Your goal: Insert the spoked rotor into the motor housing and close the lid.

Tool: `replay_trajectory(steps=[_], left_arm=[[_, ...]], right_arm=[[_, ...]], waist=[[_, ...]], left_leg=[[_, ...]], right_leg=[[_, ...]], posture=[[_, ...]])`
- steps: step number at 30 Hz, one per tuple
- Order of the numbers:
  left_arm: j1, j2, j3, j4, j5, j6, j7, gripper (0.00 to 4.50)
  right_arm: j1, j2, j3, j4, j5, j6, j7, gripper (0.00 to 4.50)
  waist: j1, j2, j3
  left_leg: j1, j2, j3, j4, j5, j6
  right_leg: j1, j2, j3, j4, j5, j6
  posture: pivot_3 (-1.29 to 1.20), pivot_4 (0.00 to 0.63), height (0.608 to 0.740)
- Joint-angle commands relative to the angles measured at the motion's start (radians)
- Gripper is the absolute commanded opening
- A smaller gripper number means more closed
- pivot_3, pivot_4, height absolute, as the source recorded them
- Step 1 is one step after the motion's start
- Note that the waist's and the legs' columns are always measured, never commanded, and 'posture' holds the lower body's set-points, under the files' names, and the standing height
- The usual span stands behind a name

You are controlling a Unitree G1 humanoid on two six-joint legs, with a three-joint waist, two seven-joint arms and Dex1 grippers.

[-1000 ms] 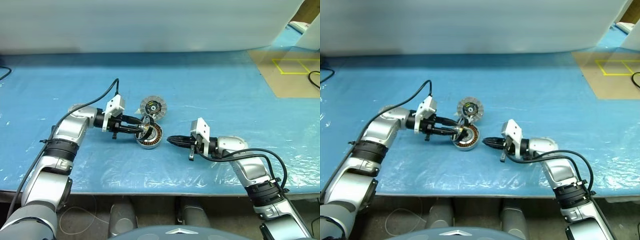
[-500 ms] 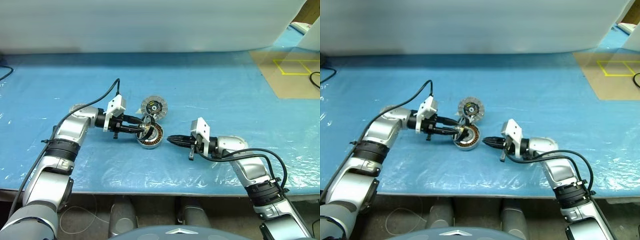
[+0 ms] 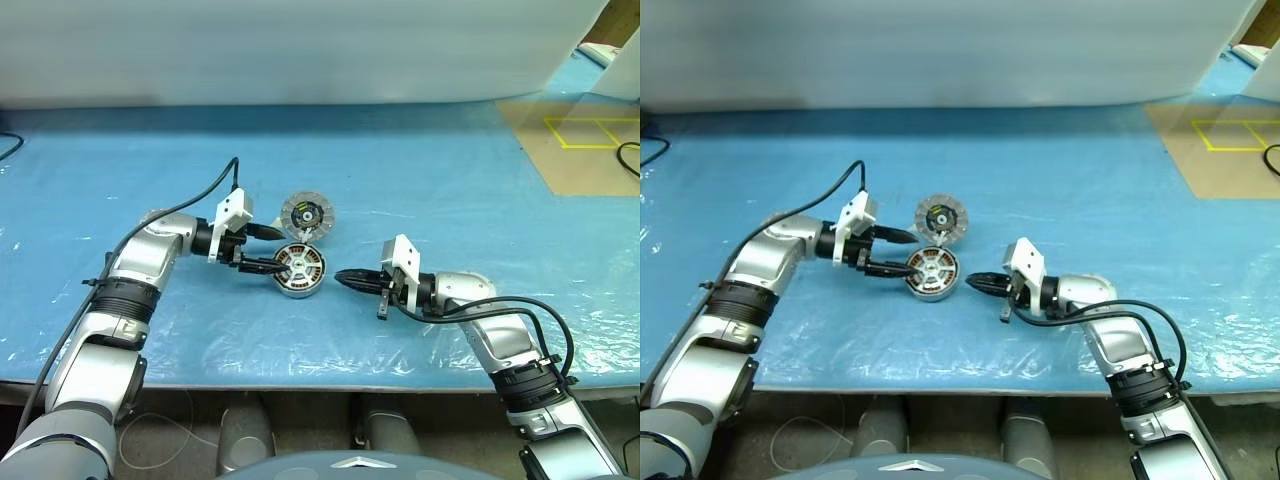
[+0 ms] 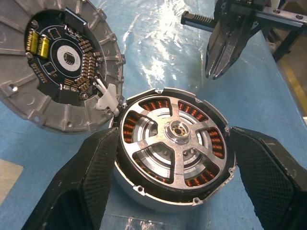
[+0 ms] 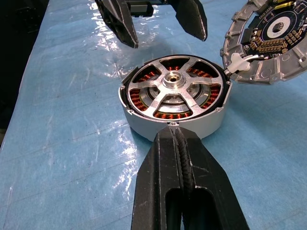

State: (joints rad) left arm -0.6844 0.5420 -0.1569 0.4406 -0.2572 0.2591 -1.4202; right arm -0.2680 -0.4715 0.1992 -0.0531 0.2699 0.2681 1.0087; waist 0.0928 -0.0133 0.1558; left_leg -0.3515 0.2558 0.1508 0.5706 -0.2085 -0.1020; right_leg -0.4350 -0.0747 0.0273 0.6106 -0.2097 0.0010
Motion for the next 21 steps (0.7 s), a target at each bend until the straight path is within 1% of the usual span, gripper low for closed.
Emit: replay_trajectory(steps=[1,5,7,10,11,13,16,21], left_arm=[[-0.013,-0.003,0.033,-0.062,-0.045,0.051,0.011,3.32],[-0.006,-0.013,0.029,-0.084,-0.070,0.081,0.010,1.99],[0.000,-0.021,0.024,-0.080,-0.066,0.072,0.020,1.33],[0.005,-0.040,0.020,-0.068,-0.043,0.036,0.061,0.21],[0.005,-0.049,0.019,-0.060,-0.029,0.012,0.086,0.01],[0.008,-0.062,0.010,-0.054,-0.006,-0.024,0.115,0.01],[0.027,-0.077,-0.016,-0.070,0.008,-0.009,0.127,0.01],[0.088,-0.096,-0.074,-0.096,0.070,-0.026,0.167,0.01]], right_arm=[[-0.018,0.000,-0.008,-0.004,0.003,-0.021,0.002,0.00],[-0.019,0.002,-0.006,0.000,-0.001,-0.025,0.001,0.00],[-0.018,0.001,-0.008,-0.006,0.001,-0.023,0.000,0.00],[-0.016,0.000,-0.011,-0.010,0.001,-0.022,-0.002,0.00],[-0.015,0.000,-0.012,-0.011,0.002,-0.022,-0.003,0.00],[-0.014,0.000,-0.012,-0.014,0.002,-0.020,-0.004,0.00],[-0.015,0.002,-0.010,-0.015,0.002,-0.019,-0.006,0.00],[-0.021,0.007,-0.004,-0.019,0.002,-0.017,-0.010,0.00]], waist=[[0.000,0.000,0.000],[0.000,0.000,0.000],[0.000,0.000,0.000],[0.000,0.000,0.000],[0.000,0.000,0.000],[0.000,0.000,0.000],[-0.001,0.000,0.000],[-0.001,0.000,0.000]], left_leg=[[0.000,0.000,0.000,0.000,0.000,0.000],[0.000,0.000,0.000,0.000,0.000,0.000],[0.000,0.000,0.000,0.000,0.000,0.000],[0.000,0.000,0.000,0.000,0.000,0.000],[0.000,0.000,0.000,0.000,0.000,0.000],[-0.001,0.000,0.000,0.000,0.000,0.000],[-0.001,0.000,0.000,0.000,0.000,0.000],[-0.001,0.000,0.000,0.000,0.000,0.000]], right_leg=[[0.000,0.000,0.000,0.000,0.000,0.000],[0.000,0.000,0.000,0.000,0.000,0.000],[0.000,0.000,0.000,0.000,0.000,0.000],[0.000,0.000,0.000,0.000,0.000,0.000],[0.000,0.000,0.000,0.000,0.000,0.000],[0.000,0.000,0.000,0.000,0.000,0.000],[0.000,0.000,0.000,0.000,0.000,0.000],[0.000,0.000,0.000,0.000,0.000,0.000]], posture=[[0.00,0.150,0.740],[0.00,0.150,0.740],[0.00,0.150,0.740],[0.00,0.150,0.740],[0.00,0.150,0.740],[0.00,0.150,0.740],[0.00,0.150,0.740],[0.00,0.150,0.740]])
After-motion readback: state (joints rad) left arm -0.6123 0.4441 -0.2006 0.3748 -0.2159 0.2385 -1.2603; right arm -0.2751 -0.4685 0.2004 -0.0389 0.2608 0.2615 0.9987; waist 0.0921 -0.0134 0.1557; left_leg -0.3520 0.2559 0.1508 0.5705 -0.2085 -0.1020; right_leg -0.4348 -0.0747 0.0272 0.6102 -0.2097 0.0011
